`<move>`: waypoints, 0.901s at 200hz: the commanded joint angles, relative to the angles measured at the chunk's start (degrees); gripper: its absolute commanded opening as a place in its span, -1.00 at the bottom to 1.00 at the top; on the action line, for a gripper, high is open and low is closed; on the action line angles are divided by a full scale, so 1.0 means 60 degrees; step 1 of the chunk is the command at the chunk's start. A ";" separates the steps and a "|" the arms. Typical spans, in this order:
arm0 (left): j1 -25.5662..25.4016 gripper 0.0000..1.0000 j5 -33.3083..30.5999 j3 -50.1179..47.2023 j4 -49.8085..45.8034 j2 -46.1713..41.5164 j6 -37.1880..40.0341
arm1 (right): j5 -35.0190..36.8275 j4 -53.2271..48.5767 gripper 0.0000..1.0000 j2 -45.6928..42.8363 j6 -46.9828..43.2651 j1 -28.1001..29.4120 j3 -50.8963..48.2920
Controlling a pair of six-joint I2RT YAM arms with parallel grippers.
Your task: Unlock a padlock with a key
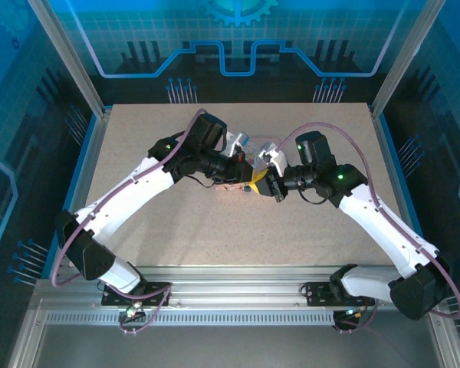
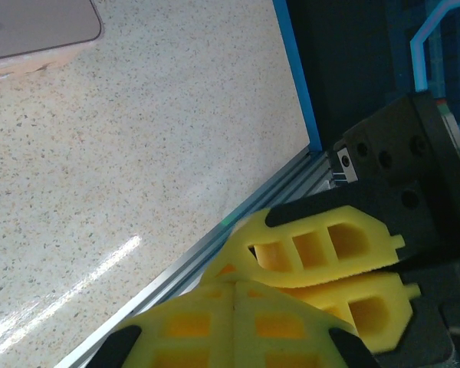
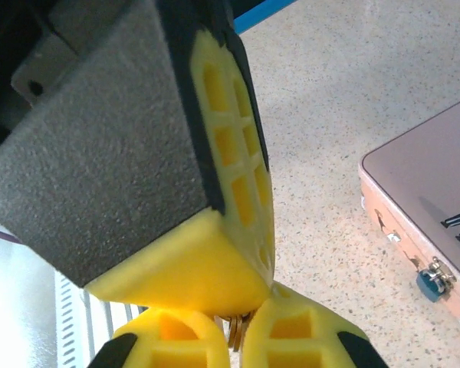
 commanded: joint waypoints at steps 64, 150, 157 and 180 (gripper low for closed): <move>-0.0097 -1.00 0.0504 0.0278 0.0279 -0.0139 0.0095 | -0.0290 0.0173 -1.00 0.0051 0.0035 0.0169 0.0282; -0.0098 -1.00 0.0561 0.0336 0.0221 -0.0093 0.0200 | -0.0135 0.0158 -0.44 -0.0201 0.0034 0.0171 0.0236; -0.0094 -1.00 0.0559 0.0338 0.0198 -0.0078 0.0216 | -0.0169 0.0115 -0.46 -0.0197 0.0005 0.0172 0.0275; -0.0098 -1.00 0.0510 0.0339 0.0133 -0.0070 0.0286 | -0.0166 0.0026 -0.39 -0.0252 -0.0086 0.0144 0.0275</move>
